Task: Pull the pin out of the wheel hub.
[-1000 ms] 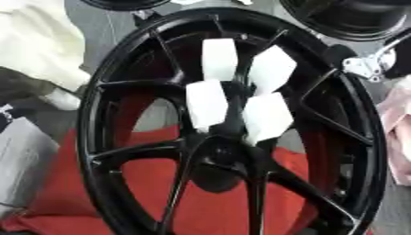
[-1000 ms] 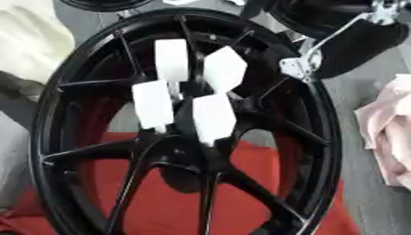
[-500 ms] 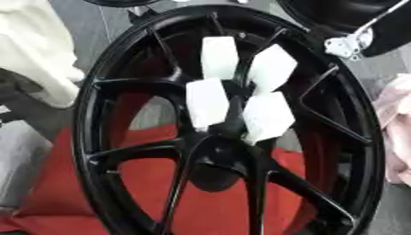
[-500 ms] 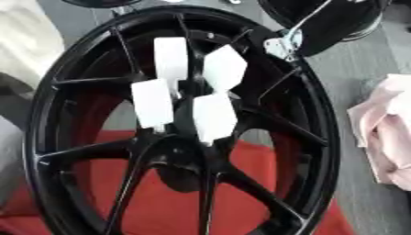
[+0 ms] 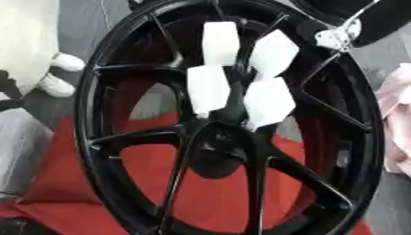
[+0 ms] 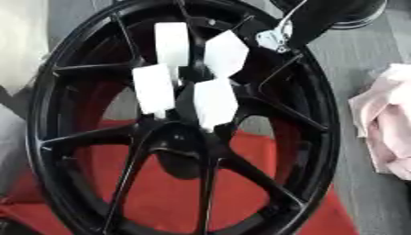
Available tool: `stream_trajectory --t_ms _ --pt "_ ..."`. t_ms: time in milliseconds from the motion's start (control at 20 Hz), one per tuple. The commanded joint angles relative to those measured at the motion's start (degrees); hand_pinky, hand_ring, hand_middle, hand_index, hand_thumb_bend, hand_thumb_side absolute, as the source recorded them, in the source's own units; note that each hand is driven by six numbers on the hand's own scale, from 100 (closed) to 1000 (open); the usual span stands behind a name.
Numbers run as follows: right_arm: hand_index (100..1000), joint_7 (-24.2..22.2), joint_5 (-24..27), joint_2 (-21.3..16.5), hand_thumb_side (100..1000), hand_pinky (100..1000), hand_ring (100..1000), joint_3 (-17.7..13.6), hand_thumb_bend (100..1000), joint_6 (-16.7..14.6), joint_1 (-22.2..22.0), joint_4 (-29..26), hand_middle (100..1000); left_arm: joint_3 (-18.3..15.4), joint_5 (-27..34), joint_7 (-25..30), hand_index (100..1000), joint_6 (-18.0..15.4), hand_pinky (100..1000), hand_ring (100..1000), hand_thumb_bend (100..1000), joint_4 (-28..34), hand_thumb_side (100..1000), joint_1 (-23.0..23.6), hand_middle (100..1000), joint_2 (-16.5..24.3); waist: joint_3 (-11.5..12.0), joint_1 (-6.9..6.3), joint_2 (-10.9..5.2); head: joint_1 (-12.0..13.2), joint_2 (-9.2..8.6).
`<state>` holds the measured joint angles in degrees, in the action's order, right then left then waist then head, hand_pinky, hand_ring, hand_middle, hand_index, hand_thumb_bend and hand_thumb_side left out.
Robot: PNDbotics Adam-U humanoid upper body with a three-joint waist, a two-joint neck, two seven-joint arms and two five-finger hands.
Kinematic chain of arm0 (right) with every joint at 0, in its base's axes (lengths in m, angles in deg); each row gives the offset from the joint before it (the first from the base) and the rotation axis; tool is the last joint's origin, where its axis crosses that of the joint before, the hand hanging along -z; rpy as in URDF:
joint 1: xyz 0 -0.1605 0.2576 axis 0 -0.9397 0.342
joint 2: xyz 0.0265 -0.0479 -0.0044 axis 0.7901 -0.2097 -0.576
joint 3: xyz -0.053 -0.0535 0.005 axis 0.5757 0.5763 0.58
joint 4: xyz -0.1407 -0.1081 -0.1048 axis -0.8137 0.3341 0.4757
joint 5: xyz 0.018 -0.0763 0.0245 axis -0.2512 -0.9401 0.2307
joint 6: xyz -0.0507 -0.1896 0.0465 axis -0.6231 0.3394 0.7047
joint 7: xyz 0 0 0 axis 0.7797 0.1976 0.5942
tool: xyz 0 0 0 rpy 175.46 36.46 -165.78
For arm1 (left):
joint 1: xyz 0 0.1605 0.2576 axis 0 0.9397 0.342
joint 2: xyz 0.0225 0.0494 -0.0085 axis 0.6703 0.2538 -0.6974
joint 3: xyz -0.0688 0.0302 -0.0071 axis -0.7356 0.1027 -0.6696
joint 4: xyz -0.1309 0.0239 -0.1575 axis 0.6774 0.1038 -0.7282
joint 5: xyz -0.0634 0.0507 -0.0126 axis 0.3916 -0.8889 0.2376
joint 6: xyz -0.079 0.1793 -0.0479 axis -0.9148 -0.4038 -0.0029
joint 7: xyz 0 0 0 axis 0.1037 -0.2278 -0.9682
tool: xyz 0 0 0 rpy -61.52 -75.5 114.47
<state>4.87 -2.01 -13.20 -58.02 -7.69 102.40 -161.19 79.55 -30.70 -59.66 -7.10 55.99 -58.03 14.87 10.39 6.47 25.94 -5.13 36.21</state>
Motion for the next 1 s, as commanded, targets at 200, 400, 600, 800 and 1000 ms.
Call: stream_trajectory --t_ms 200,400,600,800,1000 --pt "950 -0.2 1.0 -0.2 270 928 936 0.9 100 -0.9 1.3 0.9 885 -0.3 0.5 0.2 846 -0.1 758 853 205 1.2 995 -0.4 770 0.8 0.4 -0.54 -1.92 -0.7 -0.43" --pt "954 -0.2 1.7 -0.2 270 928 937 1.8 100 -1.2 1.1 1.2 888 -0.2 0.5 0.2 846 0.0 758 853 205 1.2 996 -0.4 770 0.9 0.5 -0.44 -1.84 -0.7 -0.99" --pt "954 -0.2 2.3 -0.2 263 924 934 2.3 100 -0.6 0.8 1.6 889 -0.2 0.4 0.2 845 0.2 758 853 205 1.2 997 -0.4 770 0.8 0.5 -0.37 -1.84 -0.9 -1.96" --pt "953 -0.2 3.2 -0.4 259 923 931 2.5 100 0.5 0.7 1.7 886 -0.2 0.4 0.2 845 0.4 758 853 205 1.2 997 -0.4 770 0.9 0.4 -0.38 -2.12 -0.9 -2.09" --pt "954 -0.2 4.5 -0.9 263 923 932 2.9 100 1.2 0.2 1.5 887 -0.1 0.7 0.2 845 0.5 759 853 206 1.2 993 -0.4 770 1.0 0.3 -0.35 -2.60 -1.0 -1.89"
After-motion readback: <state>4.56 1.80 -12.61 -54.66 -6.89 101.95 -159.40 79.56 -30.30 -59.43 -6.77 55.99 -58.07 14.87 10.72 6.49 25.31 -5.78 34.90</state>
